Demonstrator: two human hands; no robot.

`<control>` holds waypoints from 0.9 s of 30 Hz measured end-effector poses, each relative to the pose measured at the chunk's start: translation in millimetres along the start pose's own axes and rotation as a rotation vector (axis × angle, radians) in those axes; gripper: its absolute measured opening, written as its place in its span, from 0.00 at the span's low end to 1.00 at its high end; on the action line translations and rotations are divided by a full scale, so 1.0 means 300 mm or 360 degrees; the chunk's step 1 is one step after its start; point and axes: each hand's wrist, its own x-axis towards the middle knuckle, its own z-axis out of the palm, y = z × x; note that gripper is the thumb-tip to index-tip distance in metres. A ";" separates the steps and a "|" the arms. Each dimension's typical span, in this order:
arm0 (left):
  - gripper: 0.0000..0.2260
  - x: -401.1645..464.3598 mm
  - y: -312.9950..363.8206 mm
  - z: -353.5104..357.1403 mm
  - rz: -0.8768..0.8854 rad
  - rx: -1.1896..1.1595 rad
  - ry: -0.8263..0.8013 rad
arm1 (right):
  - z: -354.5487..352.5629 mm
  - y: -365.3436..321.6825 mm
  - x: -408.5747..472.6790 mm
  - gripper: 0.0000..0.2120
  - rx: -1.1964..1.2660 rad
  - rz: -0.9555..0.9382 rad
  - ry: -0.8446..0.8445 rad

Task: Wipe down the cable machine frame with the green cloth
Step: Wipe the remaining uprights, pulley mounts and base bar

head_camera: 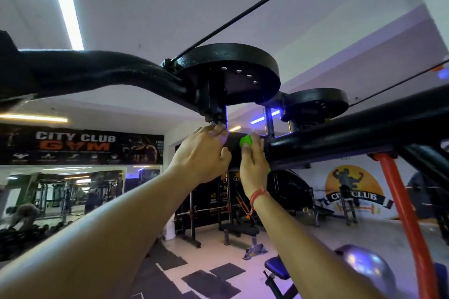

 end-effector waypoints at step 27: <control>0.27 -0.052 -0.011 0.036 -0.0168 -0.0382 -0.0007 | 0.048 0.060 -0.091 0.22 -0.0300 -0.0482 -0.0083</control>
